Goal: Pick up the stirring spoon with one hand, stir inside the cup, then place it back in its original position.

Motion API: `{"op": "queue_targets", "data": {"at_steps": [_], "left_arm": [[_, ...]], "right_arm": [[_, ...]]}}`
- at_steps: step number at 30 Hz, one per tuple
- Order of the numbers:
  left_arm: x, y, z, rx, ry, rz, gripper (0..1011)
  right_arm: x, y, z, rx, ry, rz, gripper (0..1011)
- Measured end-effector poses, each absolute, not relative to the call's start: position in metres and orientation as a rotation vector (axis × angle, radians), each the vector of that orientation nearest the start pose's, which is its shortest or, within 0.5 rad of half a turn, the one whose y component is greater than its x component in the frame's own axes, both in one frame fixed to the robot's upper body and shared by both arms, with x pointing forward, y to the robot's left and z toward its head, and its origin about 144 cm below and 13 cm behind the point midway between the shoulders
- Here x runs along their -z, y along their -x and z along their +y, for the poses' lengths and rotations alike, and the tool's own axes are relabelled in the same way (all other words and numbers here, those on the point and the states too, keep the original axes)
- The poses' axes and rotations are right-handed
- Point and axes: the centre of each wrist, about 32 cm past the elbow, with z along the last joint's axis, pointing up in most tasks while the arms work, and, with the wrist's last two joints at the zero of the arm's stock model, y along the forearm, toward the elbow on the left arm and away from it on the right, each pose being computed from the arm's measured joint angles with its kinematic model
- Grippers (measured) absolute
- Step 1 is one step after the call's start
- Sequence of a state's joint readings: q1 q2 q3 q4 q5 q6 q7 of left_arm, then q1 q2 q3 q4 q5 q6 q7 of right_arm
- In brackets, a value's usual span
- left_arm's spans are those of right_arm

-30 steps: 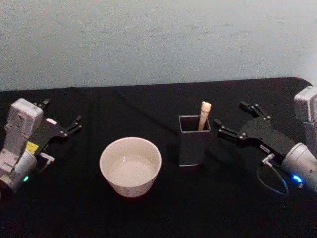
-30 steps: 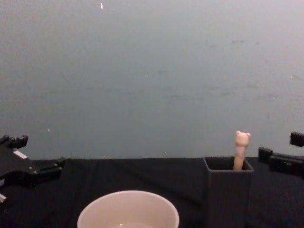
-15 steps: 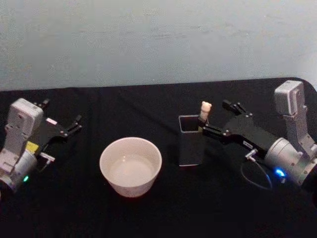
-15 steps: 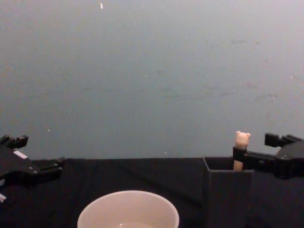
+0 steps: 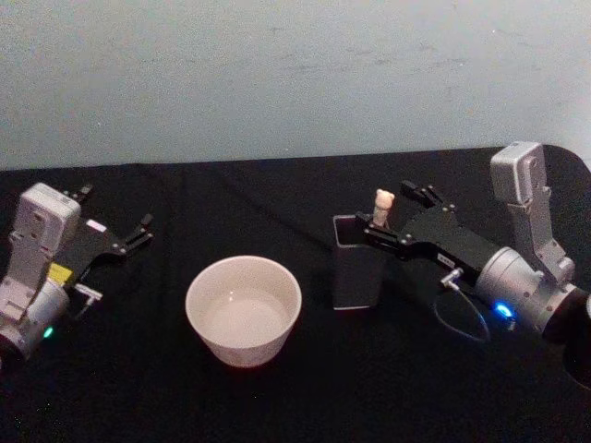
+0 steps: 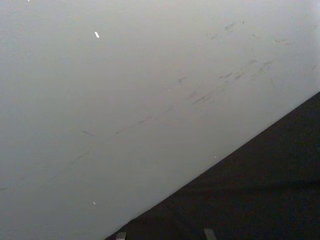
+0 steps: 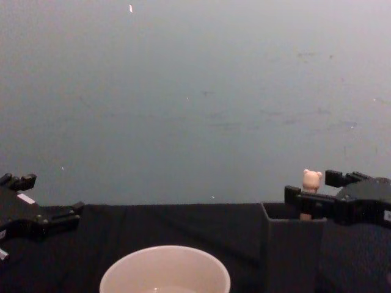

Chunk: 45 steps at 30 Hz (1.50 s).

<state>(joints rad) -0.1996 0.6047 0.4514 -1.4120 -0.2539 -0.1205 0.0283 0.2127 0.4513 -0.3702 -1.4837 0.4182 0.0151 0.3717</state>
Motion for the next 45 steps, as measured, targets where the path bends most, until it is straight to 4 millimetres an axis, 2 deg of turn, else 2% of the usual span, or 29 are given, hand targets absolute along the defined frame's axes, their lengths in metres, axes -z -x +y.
{"op": "queue_targets", "data": {"at_steps": [14, 44, 45], "left_arm": [[-1.140, -0.489, 0.310, -1.248, -0.304, -0.285, 1001], [-1.140, -0.489, 0.310, -1.248, -0.304, -0.285, 1001], [-1.140, -0.489, 0.310, -1.248, -0.304, -0.285, 1001]], "right_arm": [[-1.169, -0.513, -0.266, 0.887, 0.093, 0.018, 1002], [-1.169, -0.513, -0.267, 0.881, 0.092, 0.018, 1002], [-1.169, -0.513, -0.267, 0.881, 0.092, 0.018, 970]]}}
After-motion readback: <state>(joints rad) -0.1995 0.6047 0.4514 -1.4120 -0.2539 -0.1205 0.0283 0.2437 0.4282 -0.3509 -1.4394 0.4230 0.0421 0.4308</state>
